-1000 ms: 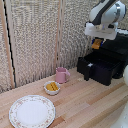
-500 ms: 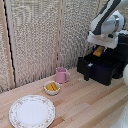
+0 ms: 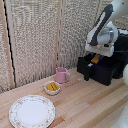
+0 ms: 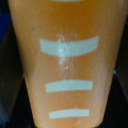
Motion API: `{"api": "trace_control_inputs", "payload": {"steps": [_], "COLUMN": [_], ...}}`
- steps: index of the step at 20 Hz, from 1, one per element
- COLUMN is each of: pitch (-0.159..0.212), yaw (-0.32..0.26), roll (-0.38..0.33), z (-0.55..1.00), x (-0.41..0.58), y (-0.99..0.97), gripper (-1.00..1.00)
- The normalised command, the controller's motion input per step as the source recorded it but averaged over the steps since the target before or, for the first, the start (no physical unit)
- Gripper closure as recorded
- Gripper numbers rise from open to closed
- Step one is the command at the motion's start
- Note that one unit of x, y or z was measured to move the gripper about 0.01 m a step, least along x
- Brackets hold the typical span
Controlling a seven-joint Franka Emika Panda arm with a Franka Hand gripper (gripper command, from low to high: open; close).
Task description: Extend the gripper towards the air fryer handle. Grasp the air fryer handle and pull it to open the air fryer. Release the air fryer handle and move the gripper to the bread. Grasp the bread with the gripper and move it to the air fryer basket. Release the bread inside the air fryer and retract the gripper.
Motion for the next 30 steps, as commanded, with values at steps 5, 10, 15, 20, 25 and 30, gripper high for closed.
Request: {"api": "trace_control_inputs", "payload": {"steps": [5,10,15,20,25,30], "pitch": [0.071,0.191,0.075,0.059,0.128,0.097], "yaw": [-0.010,-0.045,-0.010,-0.045,-0.030,-0.054], "roll": [-0.020,-0.149,-0.035,0.000,0.000,0.000], "z": [-0.23,-0.21,0.16,0.67,0.86,0.91], "x": [0.079,0.073,0.104,0.026,0.002,0.071], "y": [-0.07,0.01,-0.01,0.03,0.22,0.21], "gripper": [1.00,-1.00,-1.00,-1.00,-1.00,-1.00]}}
